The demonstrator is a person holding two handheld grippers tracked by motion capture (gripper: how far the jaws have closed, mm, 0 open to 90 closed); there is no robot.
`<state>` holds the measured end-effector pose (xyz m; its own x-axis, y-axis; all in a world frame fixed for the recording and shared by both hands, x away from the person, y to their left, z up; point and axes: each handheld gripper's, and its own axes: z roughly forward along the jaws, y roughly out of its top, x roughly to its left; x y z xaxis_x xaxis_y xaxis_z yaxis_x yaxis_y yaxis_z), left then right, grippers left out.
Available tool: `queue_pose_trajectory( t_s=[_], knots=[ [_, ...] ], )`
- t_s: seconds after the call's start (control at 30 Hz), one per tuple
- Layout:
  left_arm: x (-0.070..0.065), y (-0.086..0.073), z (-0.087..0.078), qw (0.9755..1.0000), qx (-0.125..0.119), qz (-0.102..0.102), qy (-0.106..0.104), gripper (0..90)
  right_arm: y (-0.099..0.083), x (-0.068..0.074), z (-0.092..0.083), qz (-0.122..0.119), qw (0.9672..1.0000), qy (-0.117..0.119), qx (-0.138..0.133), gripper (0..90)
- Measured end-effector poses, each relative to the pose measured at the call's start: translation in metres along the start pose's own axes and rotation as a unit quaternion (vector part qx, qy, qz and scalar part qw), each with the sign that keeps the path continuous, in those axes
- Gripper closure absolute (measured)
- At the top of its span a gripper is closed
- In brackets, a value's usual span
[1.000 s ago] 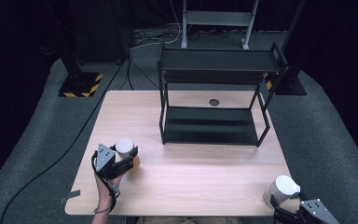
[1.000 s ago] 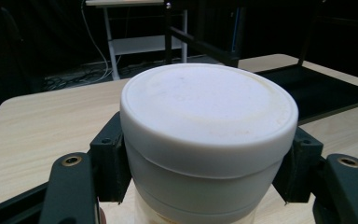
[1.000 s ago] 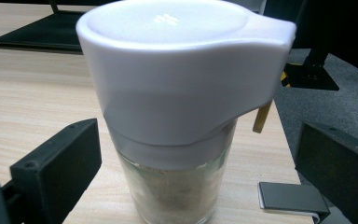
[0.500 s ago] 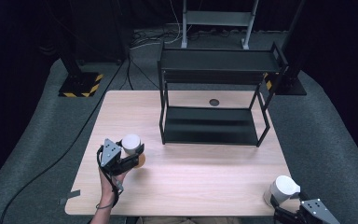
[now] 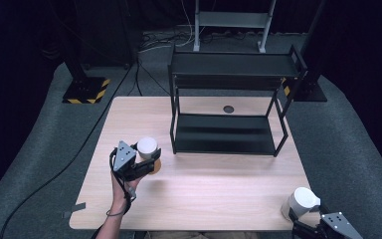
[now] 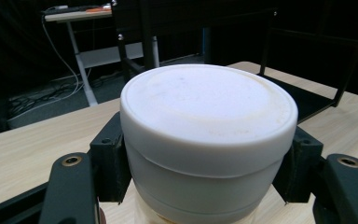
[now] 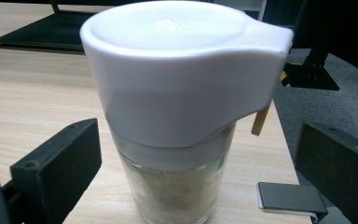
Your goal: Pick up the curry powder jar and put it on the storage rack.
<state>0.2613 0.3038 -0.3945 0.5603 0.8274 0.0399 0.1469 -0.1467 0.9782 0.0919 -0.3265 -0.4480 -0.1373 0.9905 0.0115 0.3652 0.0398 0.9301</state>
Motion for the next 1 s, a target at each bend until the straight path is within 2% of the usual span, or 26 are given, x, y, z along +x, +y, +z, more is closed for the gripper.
queue_pose_trajectory(
  t_s=[0.77,1.0],
  knots=[
    [-0.002,0.024,0.024,0.999,-0.002,0.012,-0.044,33.6,0.0,-0.001,-0.001,0.001,1.0,0.0,0.001,0.0],
    [-0.001,0.028,0.031,0.9986,-0.004,0.009,-0.052,33.6,0.0,-0.001,-0.001,0.001,1.0,0.0,0.001,0.0]
  ],
)
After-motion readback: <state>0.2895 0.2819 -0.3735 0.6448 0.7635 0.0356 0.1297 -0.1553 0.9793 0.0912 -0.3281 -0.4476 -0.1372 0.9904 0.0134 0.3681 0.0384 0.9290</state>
